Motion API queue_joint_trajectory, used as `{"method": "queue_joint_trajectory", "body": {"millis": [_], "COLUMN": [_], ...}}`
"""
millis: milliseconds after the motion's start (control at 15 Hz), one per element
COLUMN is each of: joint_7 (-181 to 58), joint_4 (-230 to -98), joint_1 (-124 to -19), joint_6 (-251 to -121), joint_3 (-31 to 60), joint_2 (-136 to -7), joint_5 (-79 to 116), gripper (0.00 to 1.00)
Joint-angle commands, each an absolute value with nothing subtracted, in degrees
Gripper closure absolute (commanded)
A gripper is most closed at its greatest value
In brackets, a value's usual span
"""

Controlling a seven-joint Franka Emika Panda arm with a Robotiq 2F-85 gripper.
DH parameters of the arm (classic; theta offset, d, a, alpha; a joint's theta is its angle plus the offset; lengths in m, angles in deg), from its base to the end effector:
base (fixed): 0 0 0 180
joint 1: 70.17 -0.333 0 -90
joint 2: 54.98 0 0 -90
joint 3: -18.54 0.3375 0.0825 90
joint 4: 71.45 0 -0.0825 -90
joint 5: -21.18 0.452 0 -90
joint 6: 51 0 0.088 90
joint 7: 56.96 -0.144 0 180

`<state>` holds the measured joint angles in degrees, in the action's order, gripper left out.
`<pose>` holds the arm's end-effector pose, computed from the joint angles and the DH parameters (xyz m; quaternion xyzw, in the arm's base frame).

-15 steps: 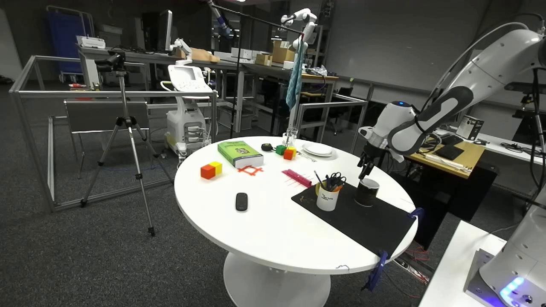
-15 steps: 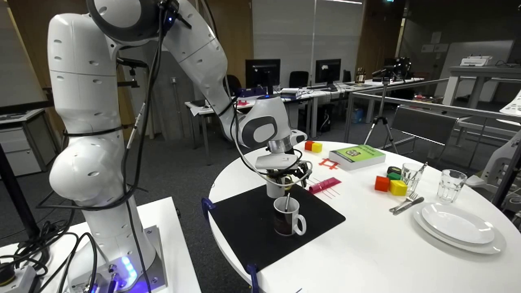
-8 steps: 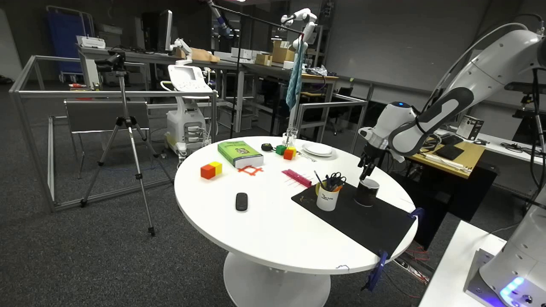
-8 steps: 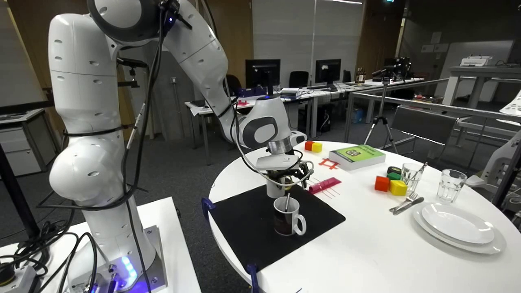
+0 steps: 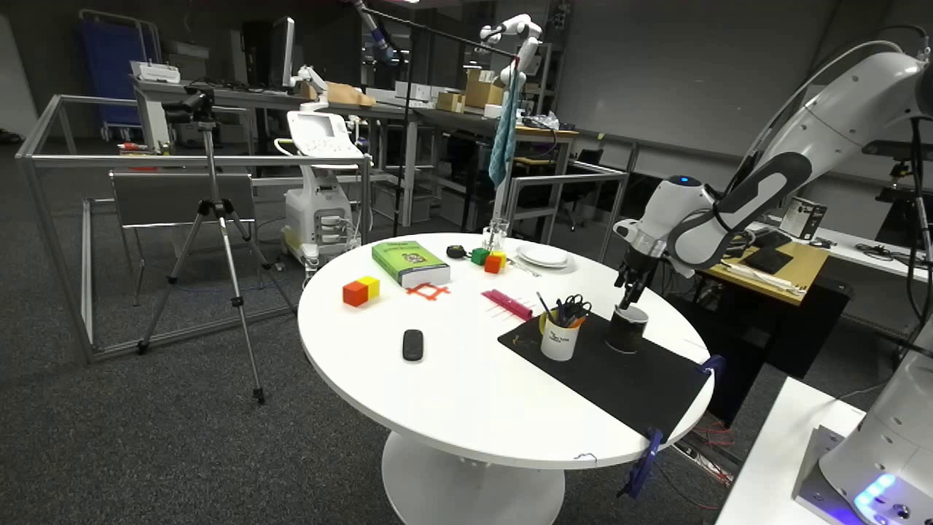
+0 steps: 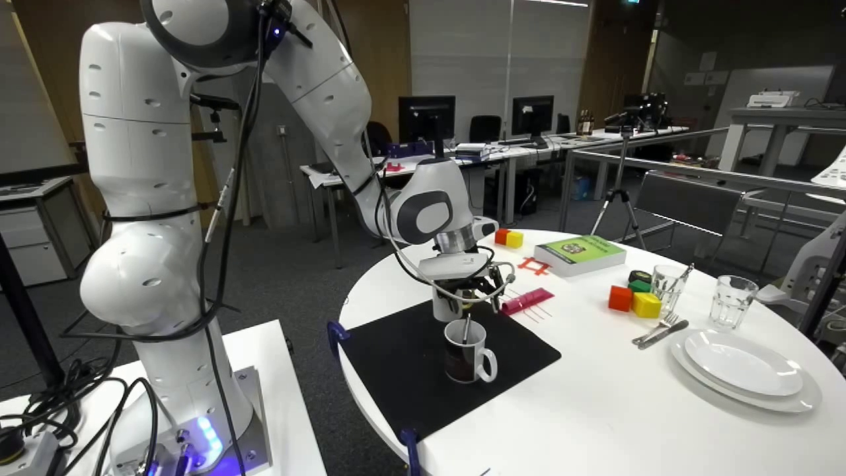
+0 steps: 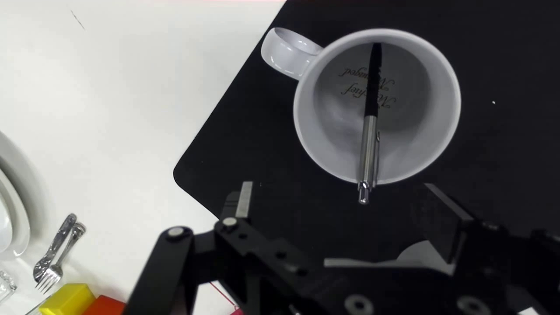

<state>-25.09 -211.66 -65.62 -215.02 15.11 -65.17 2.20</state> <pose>0.5498 -0.0634 0.1779 0.9260 0.3524 0.0858 0.1045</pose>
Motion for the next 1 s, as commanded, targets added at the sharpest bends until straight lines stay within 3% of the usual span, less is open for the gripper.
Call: {"method": "queue_joint_trajectory", "body": {"millis": [0, 67, 133, 200, 267, 733, 867, 933], "joint_7": [-26.3, -26.32, -26.24, -26.13, -26.09, -25.49, -25.42, -25.42], "joint_4": [-211.09, -211.09, -211.08, -211.06, -211.03, -210.88, -210.61, -210.52], "joint_1": [-65.67, -65.67, -65.64, -65.6, -65.61, -65.66, -65.69, -65.74], "joint_6": [-213.67, -213.67, -213.66, -213.68, -213.77, -213.84, -213.91, -213.9], "joint_3": [14.39, 14.4, 14.48, 14.63, 14.69, 15.62, 15.77, 15.81], "joint_2": [-65.46, -65.61, -65.78, -66.03, -66.32, -67.86, -67.88, -67.85], "joint_5": [-0.74, -0.87, -0.81, -0.55, -0.48, 0.28, 0.32, 0.29], "gripper": [0.03, 0.05, 0.13, 0.29, 0.33, 0.87, 1.0, 1.0]}}
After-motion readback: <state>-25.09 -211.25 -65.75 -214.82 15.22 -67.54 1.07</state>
